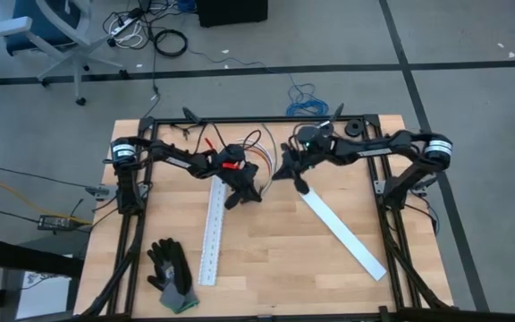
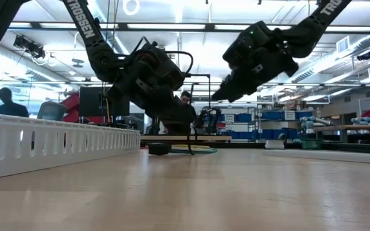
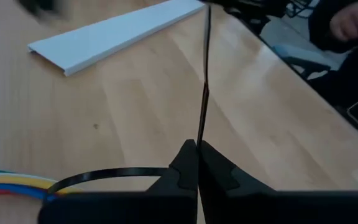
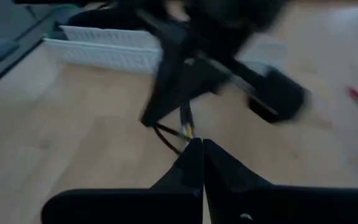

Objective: Ziptie cables
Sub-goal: Wrap the cable wires with the black zip tie

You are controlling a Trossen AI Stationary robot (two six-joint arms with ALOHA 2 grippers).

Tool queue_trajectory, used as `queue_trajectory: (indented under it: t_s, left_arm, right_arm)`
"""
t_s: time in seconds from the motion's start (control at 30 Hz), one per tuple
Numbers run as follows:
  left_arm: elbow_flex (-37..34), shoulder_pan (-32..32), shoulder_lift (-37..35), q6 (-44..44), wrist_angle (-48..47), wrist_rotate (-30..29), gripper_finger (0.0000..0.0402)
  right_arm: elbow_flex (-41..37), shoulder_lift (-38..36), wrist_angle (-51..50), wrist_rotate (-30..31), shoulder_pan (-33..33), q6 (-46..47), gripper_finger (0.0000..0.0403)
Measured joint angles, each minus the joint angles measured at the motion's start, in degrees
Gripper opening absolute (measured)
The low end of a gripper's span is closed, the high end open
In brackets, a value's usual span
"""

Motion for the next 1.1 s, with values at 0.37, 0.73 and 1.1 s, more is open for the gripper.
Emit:
queue_trajectory:
  t_s: [0.37, 0.73, 1.1]
  left_arm:
    - [0.0, 0.9, 0.0, 0.0, -1.0, 3.1, 0.0003]
    - [0.0, 1.5, 0.0, -0.1, -0.3, 3.0, 0.0003]
    - [0.0, 1.5, -0.1, -1.8, 1.0, 0.0, 0.0004]
  right_arm:
    - [0.0, 10.8, 19.6, 1.5, 5.9, 2.3, 0.0009]
    - [0.0, 11.2, 21.0, -1.6, 6.2, 3.6, 0.0029]
    - [0.0, 11.2, 21.9, 2.2, 6.2, 5.1, 0.0029]
